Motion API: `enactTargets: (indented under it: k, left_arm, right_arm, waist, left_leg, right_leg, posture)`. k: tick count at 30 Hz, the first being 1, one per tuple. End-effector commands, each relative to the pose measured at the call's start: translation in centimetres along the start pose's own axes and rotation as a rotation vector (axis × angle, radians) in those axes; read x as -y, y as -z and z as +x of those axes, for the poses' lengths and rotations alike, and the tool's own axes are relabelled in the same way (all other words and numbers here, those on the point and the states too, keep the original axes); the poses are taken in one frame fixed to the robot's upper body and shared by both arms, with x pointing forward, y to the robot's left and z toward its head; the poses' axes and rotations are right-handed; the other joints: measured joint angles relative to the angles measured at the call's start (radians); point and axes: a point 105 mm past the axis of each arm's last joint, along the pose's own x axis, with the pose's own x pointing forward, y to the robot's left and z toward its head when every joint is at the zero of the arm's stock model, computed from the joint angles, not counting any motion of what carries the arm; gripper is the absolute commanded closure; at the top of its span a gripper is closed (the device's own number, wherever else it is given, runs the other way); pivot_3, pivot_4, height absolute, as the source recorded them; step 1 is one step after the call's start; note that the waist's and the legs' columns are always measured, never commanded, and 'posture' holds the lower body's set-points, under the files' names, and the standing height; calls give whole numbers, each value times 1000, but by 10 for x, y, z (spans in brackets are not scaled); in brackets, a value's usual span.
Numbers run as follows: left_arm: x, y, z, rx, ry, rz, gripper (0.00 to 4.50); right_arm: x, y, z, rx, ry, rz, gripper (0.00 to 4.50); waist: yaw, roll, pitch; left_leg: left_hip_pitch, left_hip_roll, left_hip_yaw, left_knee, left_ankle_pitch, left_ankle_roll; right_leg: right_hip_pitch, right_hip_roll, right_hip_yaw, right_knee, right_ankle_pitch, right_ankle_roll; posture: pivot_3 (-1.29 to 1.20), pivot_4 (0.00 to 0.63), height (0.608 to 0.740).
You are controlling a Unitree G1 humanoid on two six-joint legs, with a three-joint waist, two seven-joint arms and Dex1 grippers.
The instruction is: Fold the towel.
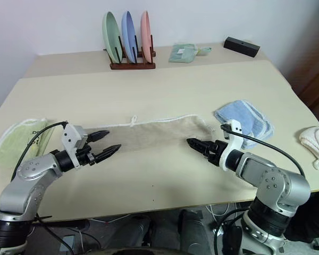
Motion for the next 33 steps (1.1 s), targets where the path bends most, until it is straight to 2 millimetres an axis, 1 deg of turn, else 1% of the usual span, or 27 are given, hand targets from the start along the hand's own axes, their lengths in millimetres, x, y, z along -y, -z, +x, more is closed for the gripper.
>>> enactTargets:
  k: [1,5,10,13,15,16,17,18,19,20,21,23,25,26,27,28,31,32,33]
  left_arm:
    - [16,-8,5,11,70,12,1028]
    - [18,-6,6,1,70,10,1028]
    - [18,-5,7,-3,72,13,1028]
    - [16,-6,7,-3,66,19,1009]
    - [14,-6,7,-4,58,22,1009]
    - [13,-6,6,-6,54,23,1009]
    - [12,-6,5,-8,50,23,1009]
    - [12,-5,5,-9,47,23,1009]
    - [12,-4,4,-11,42,22,1009]
    - [11,-4,3,-13,37,17,1009]
    - [11,-2,2,-15,32,13,1009]
    - [13,1,1,-22,30,10,1009]
    - [14,3,2,-25,38,0,1009]
    - [14,4,3,-26,41,-4,1009]
    - [13,5,4,-27,42,-5,1009]
    - [12,4,4,-26,42,-4,1009]
    - [8,3,6,-24,43,-1,1009]
    - [7,3,7,-24,44,2,1009]
    - [5,2,8,-23,43,3,1009]
  right_arm:
    - [8,-2,5,49,74,98,250]
    - [15,-5,12,94,139,220,250]
    - [24,-18,20,132,202,342,250]
    - [27,-23,23,135,229,381,1046]
    - [25,-26,26,139,224,396,2045]
    - [23,-26,27,140,214,393,2460]
    - [21,-27,27,143,209,389,3023]
    - [20,-27,27,145,206,388,3373]
    - [19,-29,26,152,204,380,3869]
    - [19,-32,24,165,212,354,4314]
    - [19,-36,22,175,229,310,4415]
    - [18,-43,19,215,245,267,4415]
    - [9,-55,13,251,217,178,4415]
    - [0,-62,8,256,191,75,4415]
    - [-6,-65,5,252,171,1,4415]
    - [-14,-71,0,249,154,-116,4415]
    - [-32,-81,-4,227,123,-394,4415]
    - [-38,-82,-4,213,105,-475,4415]
    - [-48,-79,-2,179,71,-588,4415]
  waist:
    - [-1,1,-1]
    - [-5,2,-2]
    - [-4,2,-2]
    - [-3,2,-2]
    - [-3,2,-2]
    - [-4,2,-2]
    - [-5,2,-2]
    - [-8,2,-2]
    - [-11,2,-2]
    - [-17,2,-2]
    - [-23,2,-2]
    - [-30,2,-2]
    - [-30,2,-2]
    - [-27,3,-1]
    - [-26,3,-1]
    - [-24,3,-1]
    - [-26,3,-1]
    - [-26,3,-1]
    - [-26,3,-1]
  left_leg:
    - [0,0,0,0,0,0]
    - [2,0,0,0,0,0]
    - [3,0,0,0,0,0]
    - [3,0,0,0,0,0]
    - [3,0,0,0,0,0]
    - [2,0,0,0,0,0]
    - [2,0,0,0,0,0]
    - [2,0,0,0,0,0]
    - [1,0,0,0,0,0]
    - [1,0,0,0,0,0]
    - [1,0,0,-1,0,0]
    - [1,0,0,-2,0,0]
    - [1,0,0,-2,0,0]
    - [0,0,0,-2,0,0]
    - [0,0,0,-2,0,0]
    - [0,0,0,-2,0,0]
    - [0,0,0,-2,0,1]
    - [0,0,0,-2,0,0]
    - [0,0,0,-2,0,0]
  right_leg:
    - [0,0,0,0,0,0]
    - [2,0,0,1,0,0]
    - [3,0,0,0,0,0]
    - [3,0,0,0,0,0]
    - [2,0,0,0,0,0]
    - [2,0,0,0,0,0]
    - [2,0,0,0,0,0]
    - [2,0,0,0,0,0]
    - [1,0,0,0,0,0]
    - [1,0,0,0,0,0]
    - [1,0,0,0,0,0]
    - [0,0,0,0,0,0]
    - [0,0,0,0,0,0]
    - [-1,0,0,0,0,0]
    - [-1,0,0,-1,0,0]
    - [0,0,0,-1,0,0]
    - [0,0,0,-2,0,0]
    - [0,0,0,-2,0,0]
    - [1,0,0,-2,0,0]
  posture:
    - [0,150,740]
    - [0,150,740]
    - [0,150,740]
    - [0,150,740]
    - [0,150,740]
    - [0,150,740]
    - [0,150,740]
    - [0,150,740]
    - [0,150,740]
    - [0,150,740]
    - [0,150,740]
    - [0,150,740]
    - [0,150,740]
    - [0,150,740]
    - [0,150,740]
    - [0,150,740]
    - [0,150,740]
    - [0,150,740]
    - [0,150,740]
